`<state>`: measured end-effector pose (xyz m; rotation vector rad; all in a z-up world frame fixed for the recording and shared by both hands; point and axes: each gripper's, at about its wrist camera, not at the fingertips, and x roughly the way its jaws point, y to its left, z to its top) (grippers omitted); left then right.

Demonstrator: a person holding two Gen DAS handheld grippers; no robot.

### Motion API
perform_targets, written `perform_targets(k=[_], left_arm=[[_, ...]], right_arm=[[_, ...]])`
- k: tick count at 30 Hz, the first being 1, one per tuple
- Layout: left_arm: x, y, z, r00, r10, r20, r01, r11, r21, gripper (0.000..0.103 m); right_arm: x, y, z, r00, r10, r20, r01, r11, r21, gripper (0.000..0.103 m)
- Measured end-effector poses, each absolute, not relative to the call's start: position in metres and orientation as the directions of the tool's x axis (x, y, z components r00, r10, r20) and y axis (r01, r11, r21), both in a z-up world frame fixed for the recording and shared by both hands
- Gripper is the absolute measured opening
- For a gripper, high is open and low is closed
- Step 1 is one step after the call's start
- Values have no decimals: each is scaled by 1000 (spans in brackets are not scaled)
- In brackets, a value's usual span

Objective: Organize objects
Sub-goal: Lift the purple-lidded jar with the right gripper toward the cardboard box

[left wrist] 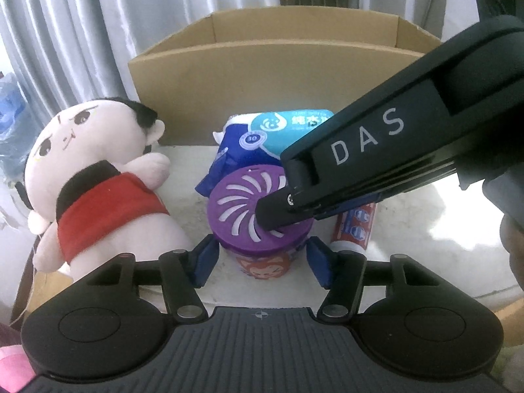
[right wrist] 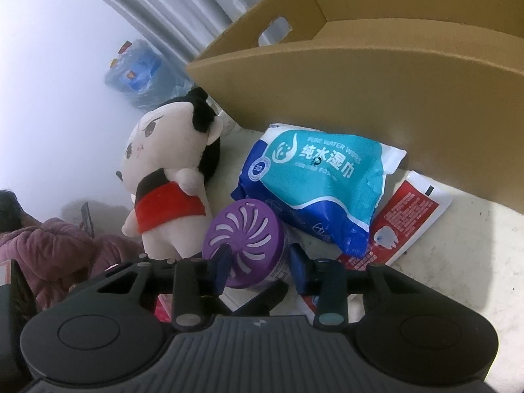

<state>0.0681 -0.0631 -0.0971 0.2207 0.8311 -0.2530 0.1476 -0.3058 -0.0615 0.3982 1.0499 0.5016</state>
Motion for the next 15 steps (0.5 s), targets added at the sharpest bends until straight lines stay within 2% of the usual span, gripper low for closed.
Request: perform_targets(k=[15], left_arm=[[47,-73,-58,743,-113,-660,284,946,157,55]], right_arm=[[116,-311,-22,467,581,-667,-274,812,515,42]])
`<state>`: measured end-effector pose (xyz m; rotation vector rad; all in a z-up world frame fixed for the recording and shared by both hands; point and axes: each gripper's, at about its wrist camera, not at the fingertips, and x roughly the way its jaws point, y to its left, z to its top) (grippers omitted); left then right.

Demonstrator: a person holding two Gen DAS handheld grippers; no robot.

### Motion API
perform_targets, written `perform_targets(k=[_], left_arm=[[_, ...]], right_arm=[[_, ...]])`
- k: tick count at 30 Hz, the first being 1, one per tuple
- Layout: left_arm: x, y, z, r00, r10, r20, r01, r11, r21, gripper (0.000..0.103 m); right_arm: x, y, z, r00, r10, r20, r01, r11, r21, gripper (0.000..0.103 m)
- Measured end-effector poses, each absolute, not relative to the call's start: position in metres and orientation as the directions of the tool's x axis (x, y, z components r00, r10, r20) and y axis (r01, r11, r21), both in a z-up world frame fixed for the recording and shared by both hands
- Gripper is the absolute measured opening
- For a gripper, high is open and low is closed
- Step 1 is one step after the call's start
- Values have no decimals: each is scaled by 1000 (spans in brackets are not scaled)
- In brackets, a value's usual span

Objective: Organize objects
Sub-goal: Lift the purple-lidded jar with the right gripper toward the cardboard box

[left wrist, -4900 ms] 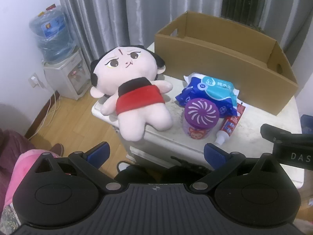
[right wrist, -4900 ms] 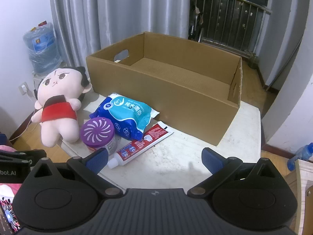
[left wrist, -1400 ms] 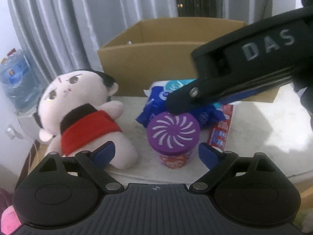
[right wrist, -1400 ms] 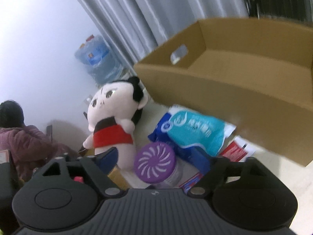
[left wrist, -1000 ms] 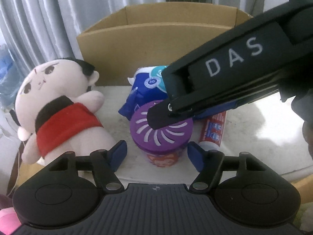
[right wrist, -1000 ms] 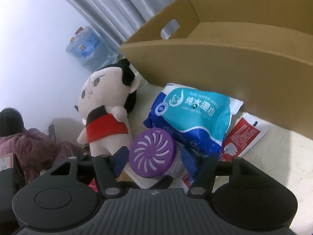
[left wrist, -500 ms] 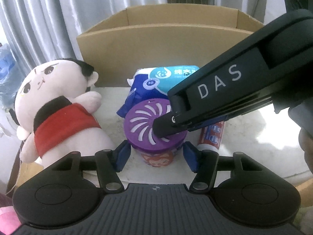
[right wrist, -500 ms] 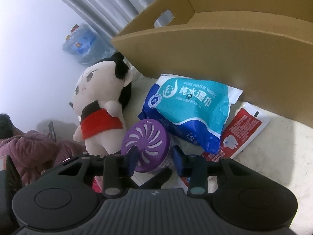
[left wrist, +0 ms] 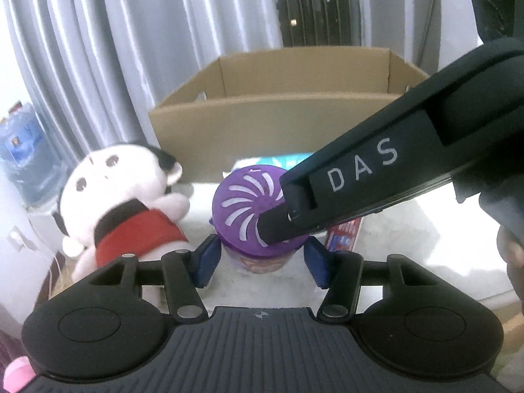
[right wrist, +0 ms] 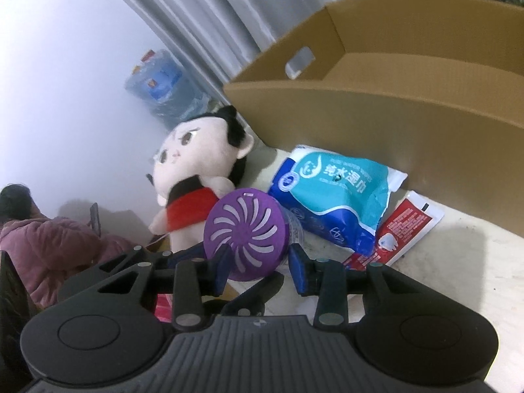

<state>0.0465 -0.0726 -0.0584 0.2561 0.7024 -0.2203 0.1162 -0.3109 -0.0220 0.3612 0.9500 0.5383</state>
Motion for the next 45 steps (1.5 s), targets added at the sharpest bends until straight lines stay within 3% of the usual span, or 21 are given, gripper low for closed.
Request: perform_targets(k=[4,7,9,14,17,27,33,35,37,39,45], left_arm=[[40,-81,-40,767,-122,-631,289,942,169,54],[27,-87,-41,767,-153,-623,315,936,159,45],[28,-95,-50,771,-162,-616,329,930,167,45],[37,-97,-83,766,-161,-622,339,924,179,62],[41,-102,-90,775,-145,-615,355,905,234,63],[50,-103,-89,759,-167,-629,357,915,188,65],[45,-104,-88,766,-145,-626,353,909,221,73],[44,-101,-88,767,-142,-625,347,912,218,78],[48,-99,-92,755,-142,-640,346,916,204,78],[53,-99,-98,732,-141,-667,346,920,185,78],[67,-95,-106,697,-191,-691,350,932,96,77]], right_arm=[[105,-317,-13,487,586,-648,-287,808,514,42],[100,-321,-12,501,570,-651,-293,820,492,41],[101,-322,-17,507,548,-665,-294,836,464,41],[115,-331,-46,480,509,-715,-230,859,457,39],[119,-334,-51,466,514,-720,-211,855,474,39],[124,-331,-47,468,518,-716,-230,854,467,40],[126,-332,-47,464,521,-716,-223,851,475,42],[127,-332,-46,466,525,-713,-230,849,475,45],[128,-331,-46,464,526,-713,-232,849,475,57],[130,-330,-48,455,529,-716,-229,847,480,61],[136,-323,-57,413,540,-734,-235,841,487,61]])
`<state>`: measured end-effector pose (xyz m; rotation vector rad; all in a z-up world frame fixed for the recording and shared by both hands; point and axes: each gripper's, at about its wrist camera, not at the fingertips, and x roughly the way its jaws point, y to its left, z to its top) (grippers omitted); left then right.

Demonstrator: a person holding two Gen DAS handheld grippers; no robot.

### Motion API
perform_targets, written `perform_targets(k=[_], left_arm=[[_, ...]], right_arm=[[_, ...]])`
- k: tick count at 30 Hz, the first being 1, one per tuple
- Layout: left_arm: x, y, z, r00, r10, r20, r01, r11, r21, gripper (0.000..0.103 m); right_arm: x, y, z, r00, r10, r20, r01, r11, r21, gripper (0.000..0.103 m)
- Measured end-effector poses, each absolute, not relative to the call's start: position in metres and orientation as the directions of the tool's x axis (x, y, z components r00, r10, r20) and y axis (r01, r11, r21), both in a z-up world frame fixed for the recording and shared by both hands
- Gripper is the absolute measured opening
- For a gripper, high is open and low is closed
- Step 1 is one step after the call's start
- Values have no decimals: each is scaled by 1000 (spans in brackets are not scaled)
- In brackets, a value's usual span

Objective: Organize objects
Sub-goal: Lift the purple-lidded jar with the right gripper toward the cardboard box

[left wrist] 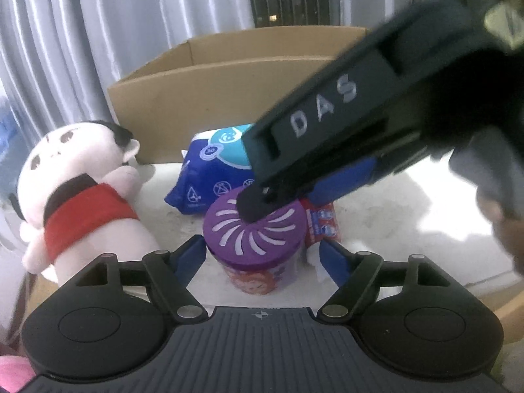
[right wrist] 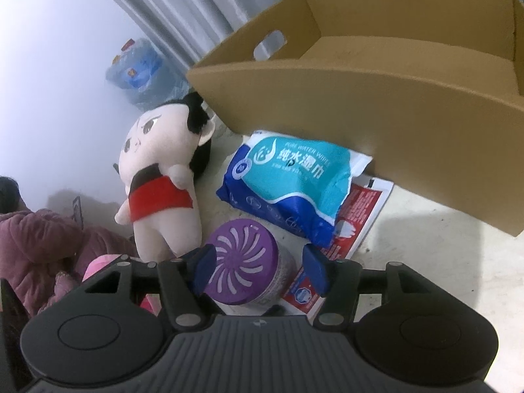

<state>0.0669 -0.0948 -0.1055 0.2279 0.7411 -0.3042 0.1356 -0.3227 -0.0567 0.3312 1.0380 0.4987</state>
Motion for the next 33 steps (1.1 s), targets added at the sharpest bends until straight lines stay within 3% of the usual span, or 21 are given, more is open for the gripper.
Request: perform_targets(k=[3,7,11,23,33], left_arm=[[71,-85,-110,686,-215,-695,345,937,51,76],[73,-75,-110,675,-233,-700,324,946,-3,65],[61,-64,-97,670,-252,-698,308,950,-48,65],[61,-65,-94,685,-235,-690,302,953,-24,63],[36,-81,-51,755,-185,-630,285,956,62,63]], right_arm=[[139,-317,-61,392,551,-737,-243,834,495,61],[142,-313,-66,369,567,-736,-231,823,518,61],[146,-316,-72,348,588,-730,-204,808,553,58],[144,-313,-66,356,580,-733,-213,814,541,56],[126,-323,-27,417,614,-670,-262,787,558,56]])
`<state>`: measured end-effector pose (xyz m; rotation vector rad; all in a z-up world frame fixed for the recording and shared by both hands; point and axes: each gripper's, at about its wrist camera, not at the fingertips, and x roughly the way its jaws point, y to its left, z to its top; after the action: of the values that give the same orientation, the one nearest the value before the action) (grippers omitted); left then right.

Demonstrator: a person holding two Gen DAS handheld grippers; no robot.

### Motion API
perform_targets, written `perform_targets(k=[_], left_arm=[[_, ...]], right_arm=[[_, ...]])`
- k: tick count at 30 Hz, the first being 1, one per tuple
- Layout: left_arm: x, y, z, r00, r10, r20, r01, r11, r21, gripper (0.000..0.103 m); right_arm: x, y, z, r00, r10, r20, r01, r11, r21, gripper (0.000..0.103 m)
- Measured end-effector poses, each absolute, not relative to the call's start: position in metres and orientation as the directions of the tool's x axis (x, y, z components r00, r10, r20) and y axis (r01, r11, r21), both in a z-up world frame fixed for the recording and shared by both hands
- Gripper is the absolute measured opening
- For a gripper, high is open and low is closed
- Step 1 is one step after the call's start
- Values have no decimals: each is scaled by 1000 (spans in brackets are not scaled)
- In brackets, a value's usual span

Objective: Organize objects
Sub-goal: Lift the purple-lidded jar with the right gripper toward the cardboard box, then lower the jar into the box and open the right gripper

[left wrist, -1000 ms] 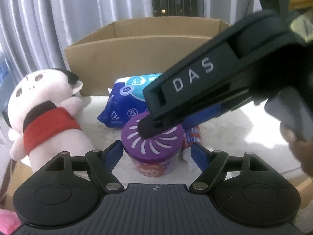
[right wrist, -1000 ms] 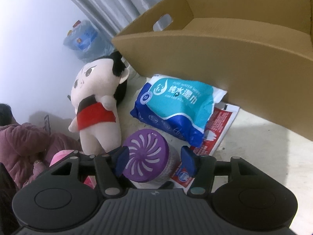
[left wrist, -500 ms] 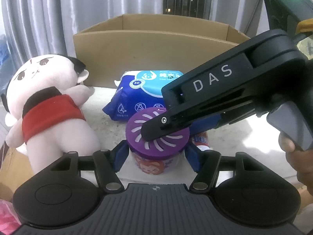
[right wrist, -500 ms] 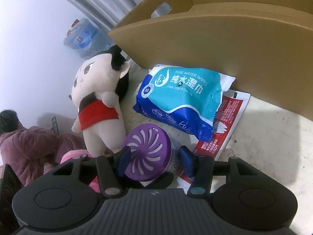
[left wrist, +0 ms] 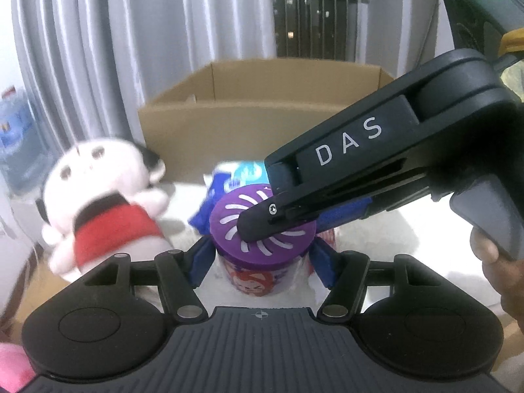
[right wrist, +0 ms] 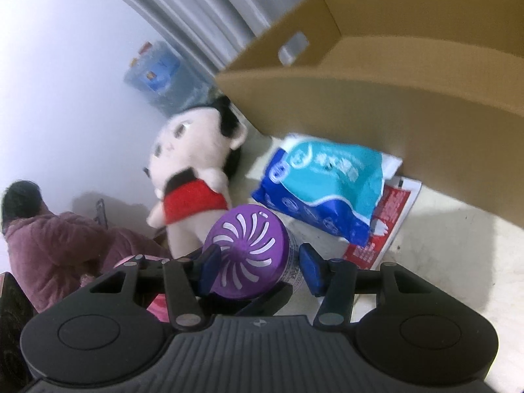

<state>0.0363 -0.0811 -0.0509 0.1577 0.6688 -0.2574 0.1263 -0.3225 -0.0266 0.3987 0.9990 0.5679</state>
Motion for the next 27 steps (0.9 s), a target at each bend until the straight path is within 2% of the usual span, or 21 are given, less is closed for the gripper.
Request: perform_targets(k=[7,14,19,27], left_arm=[[35,-112,0,823,-173,-542,299,942,152,63],[87,-168,40,842,-264,-471,390,901,192,63],[159,-211,40,772,-353,-529,480,869,120,63],[276,-254,6,607,-431,-667,538,841,-54,63]], right_arm=[[125,-355,25,507,635,-583,-297,764,573,56],[162,-411,73,625,562,-541,-274,807,522,56],[221,-455,70,643,476,-600,-193,859,475,56],[319,-500,26,568,409,-715,-64,887,457,56]])
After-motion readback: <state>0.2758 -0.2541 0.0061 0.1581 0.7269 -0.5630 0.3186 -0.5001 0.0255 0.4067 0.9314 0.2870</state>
